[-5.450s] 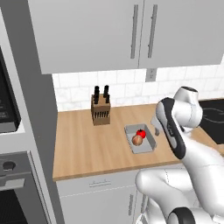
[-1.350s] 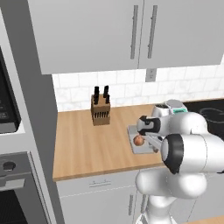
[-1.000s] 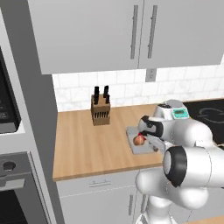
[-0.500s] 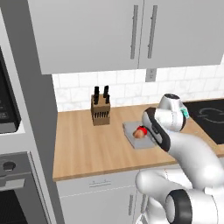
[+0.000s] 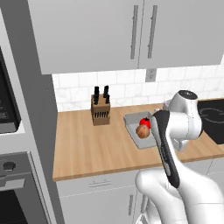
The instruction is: Take the meat container that has the chicken drumstick and place it on the second highest rack of the freezer. Then take the vegetable container that has the onion and tomato and place it on the highest rack of the freezer.
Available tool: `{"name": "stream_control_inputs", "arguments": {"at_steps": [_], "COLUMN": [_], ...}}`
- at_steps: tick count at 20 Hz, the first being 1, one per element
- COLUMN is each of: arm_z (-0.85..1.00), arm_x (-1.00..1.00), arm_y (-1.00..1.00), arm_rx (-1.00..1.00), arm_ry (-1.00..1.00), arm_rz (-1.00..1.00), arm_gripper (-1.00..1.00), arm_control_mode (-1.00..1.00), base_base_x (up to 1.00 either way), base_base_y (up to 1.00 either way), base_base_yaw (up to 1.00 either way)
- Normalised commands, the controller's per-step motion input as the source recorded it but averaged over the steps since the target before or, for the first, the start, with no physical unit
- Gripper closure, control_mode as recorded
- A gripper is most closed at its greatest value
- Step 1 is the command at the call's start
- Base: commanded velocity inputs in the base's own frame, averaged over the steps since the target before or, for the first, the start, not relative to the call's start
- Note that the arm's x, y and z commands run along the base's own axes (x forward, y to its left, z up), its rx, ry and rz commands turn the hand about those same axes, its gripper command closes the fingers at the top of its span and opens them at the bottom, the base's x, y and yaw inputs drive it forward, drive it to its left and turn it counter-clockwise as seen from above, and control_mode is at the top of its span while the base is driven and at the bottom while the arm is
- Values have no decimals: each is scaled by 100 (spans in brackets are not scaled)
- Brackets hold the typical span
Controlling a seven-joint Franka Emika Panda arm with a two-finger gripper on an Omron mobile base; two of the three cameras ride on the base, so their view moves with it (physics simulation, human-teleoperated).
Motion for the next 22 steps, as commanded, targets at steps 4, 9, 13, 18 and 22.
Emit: {"name": "stream_control_inputs", "arguments": {"at_steps": [4, 9, 13, 18, 22], "arm_z": [45, 8, 0, 0, 0], "arm_x": [-100, -76, -4, 4, 0], "arm_y": [0, 0, 0, 0, 1], "arm_rx": [-19, -7, -1, 0, 0], "arm_ry": [-28, -4, 1, 0, -2], "arm_rz": [0, 0, 0, 0, 0], "arm_gripper": [100, 100, 100, 100, 100], "arm_control_mode": [-100, -100, -100, -100, -100], "base_base_x": [0, 0, 0, 0, 0], "base_base_y": [0, 0, 0, 0, 0], "base_base_yaw": [0, 0, 0, 0, 0]}}
